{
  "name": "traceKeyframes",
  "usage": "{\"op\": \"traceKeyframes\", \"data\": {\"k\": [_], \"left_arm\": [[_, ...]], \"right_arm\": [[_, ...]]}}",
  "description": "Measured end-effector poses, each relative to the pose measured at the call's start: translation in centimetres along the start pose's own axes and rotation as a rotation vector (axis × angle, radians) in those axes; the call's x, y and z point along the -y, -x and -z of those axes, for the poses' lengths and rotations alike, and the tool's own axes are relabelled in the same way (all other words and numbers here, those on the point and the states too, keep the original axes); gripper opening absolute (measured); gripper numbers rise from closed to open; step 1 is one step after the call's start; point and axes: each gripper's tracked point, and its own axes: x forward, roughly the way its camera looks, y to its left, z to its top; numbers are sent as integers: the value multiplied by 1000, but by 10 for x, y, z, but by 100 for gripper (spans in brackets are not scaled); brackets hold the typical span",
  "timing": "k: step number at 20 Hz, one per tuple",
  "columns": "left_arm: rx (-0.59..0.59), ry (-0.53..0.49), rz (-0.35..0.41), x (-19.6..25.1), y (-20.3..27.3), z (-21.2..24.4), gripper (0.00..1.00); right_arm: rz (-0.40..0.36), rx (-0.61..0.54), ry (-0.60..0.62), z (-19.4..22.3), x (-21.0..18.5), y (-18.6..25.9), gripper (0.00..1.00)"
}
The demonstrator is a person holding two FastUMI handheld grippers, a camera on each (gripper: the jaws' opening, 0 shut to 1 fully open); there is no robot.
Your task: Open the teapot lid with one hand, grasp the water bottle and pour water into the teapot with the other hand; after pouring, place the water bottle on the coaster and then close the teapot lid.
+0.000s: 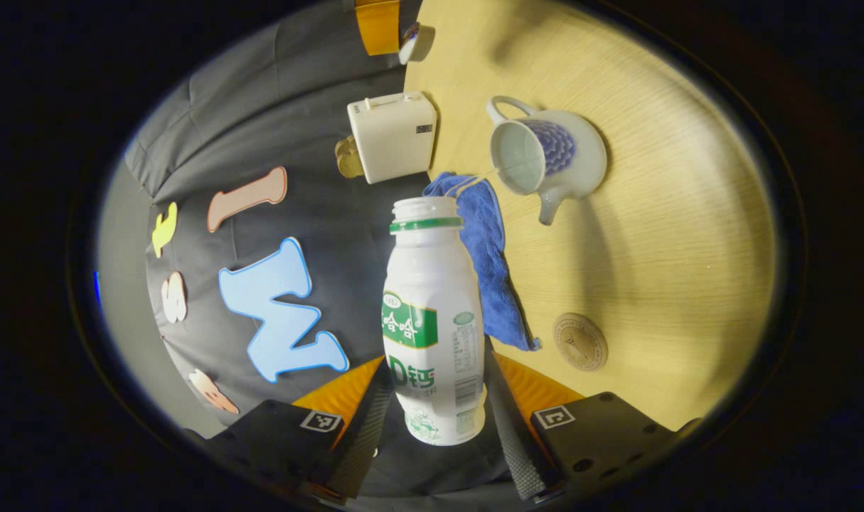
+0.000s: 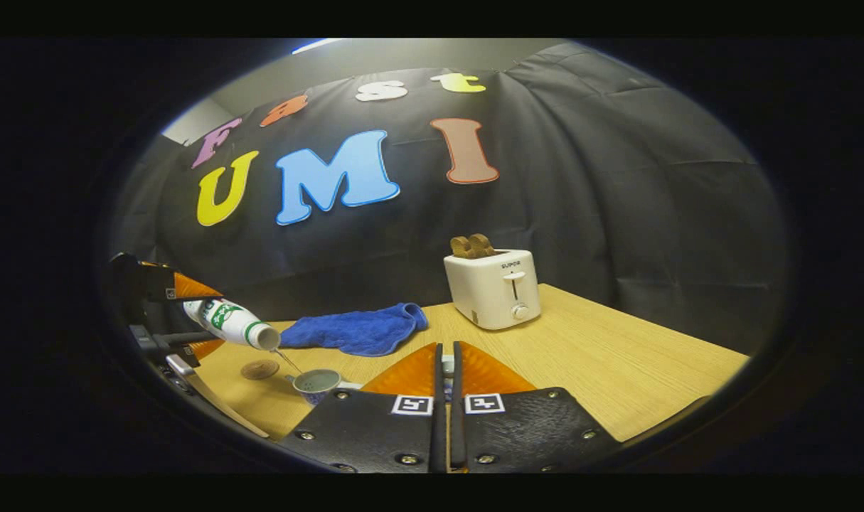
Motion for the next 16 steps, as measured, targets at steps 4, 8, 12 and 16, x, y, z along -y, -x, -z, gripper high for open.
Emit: {"op": "traceKeyframes", "data": {"k": [4, 8, 12, 16], "left_arm": [[-3, -22, -6, -1, -1, 1, 89], [-1, -38, -9, -1, 0, 0, 89], [2, -53, -14, -2, 1, 0, 89], [3, -66, -16, -2, 0, 1, 89]], "right_arm": [[0, 1, -3, -1, 0, 0, 2], [-3, 0, -5, -1, 0, 1, 2], [-5, -1, -5, -1, -1, 1, 2], [-5, -2, -6, 0, 0, 1, 2]]}}
